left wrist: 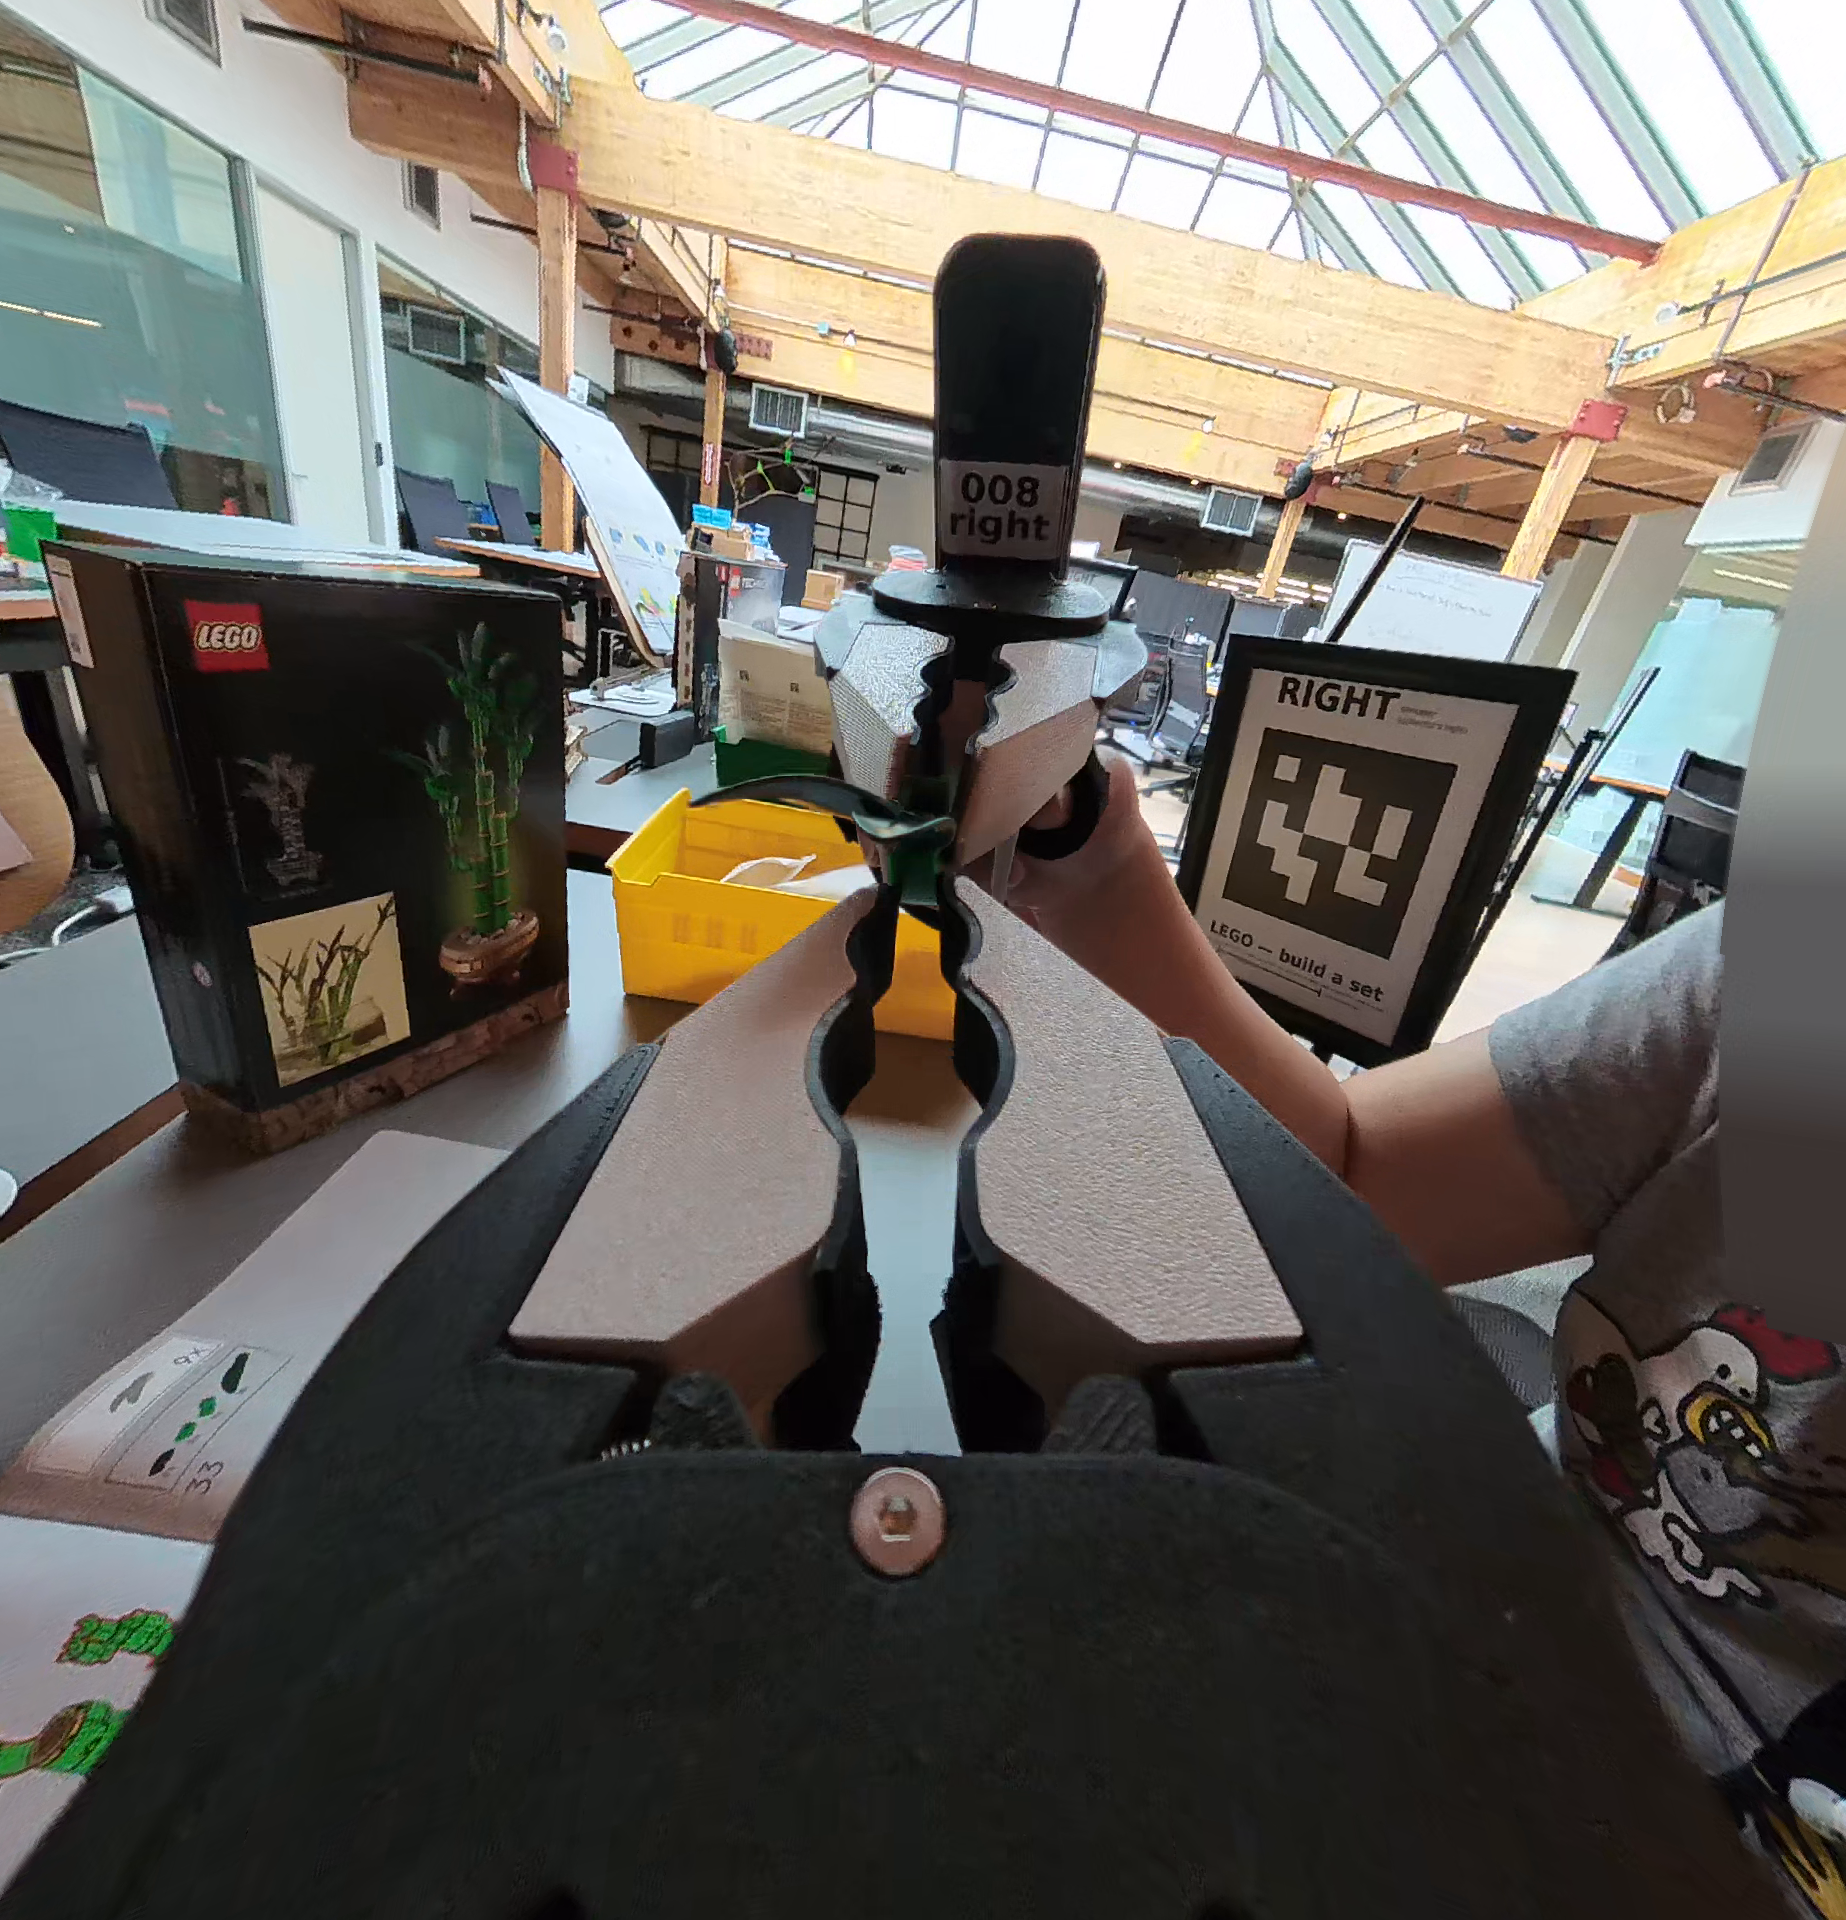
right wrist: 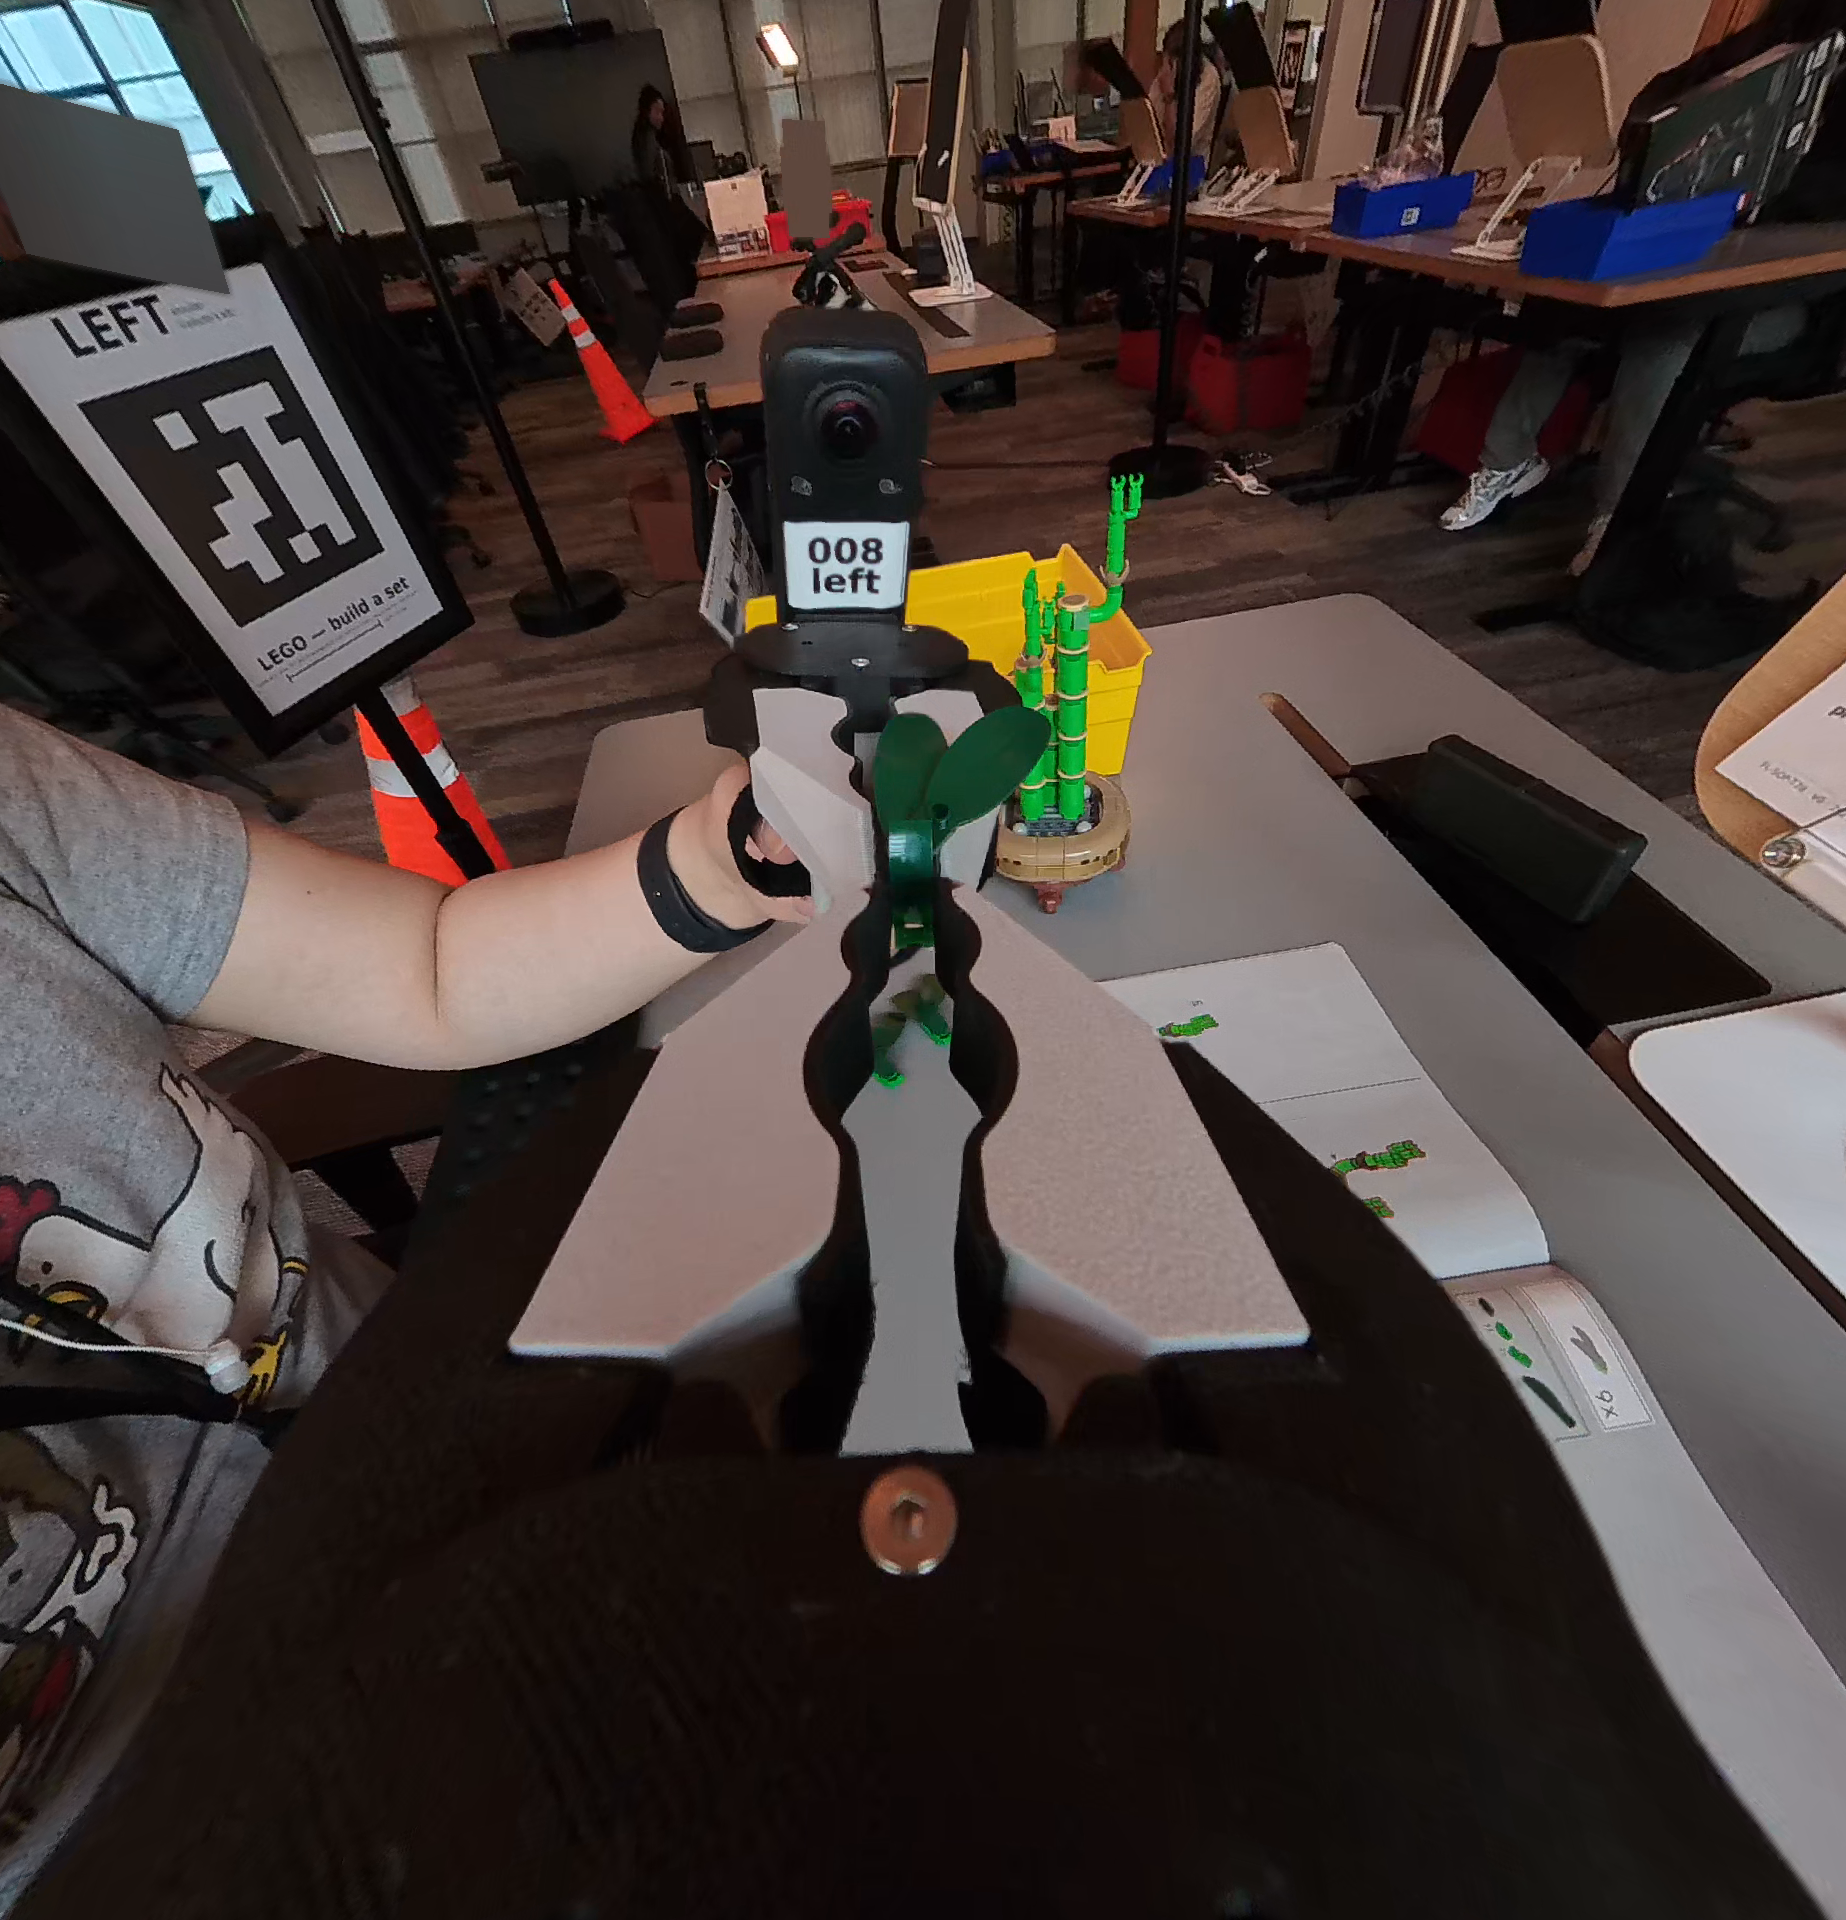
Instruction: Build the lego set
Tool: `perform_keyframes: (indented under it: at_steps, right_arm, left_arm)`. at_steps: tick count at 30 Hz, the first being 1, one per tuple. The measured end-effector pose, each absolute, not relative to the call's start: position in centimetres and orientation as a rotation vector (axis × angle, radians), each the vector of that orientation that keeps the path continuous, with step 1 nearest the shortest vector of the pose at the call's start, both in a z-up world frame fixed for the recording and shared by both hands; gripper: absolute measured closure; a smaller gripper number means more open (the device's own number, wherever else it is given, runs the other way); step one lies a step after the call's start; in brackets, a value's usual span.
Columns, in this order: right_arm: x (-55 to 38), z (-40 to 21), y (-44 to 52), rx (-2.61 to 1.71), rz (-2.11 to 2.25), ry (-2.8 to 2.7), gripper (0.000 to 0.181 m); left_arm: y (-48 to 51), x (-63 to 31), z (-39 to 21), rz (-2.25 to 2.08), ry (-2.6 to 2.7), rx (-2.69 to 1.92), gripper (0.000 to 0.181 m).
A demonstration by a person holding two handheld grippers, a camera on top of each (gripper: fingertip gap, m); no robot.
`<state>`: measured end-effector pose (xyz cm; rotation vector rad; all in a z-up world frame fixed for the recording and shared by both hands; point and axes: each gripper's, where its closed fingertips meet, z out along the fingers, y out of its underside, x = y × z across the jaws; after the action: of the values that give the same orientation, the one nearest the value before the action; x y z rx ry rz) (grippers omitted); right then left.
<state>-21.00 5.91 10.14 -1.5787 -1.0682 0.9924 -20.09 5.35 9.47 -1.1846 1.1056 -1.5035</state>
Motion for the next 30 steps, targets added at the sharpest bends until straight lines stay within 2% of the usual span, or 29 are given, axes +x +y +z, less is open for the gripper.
perform_keyframes:
  at_steps: [21,30]
  right_arm:
    - [-21.0,5.2,5.1,-1.8,0.852,-1.264,0.175]
    - [-20.9,6.1,5.7,-1.749,0.871,-1.213,0.175]
  left_arm:
    - [4.8,-20.0,4.6,-1.1,1.445,-1.399,0.176]
    - [5.3,-19.9,5.5,-1.18,1.37,-1.378,0.175]
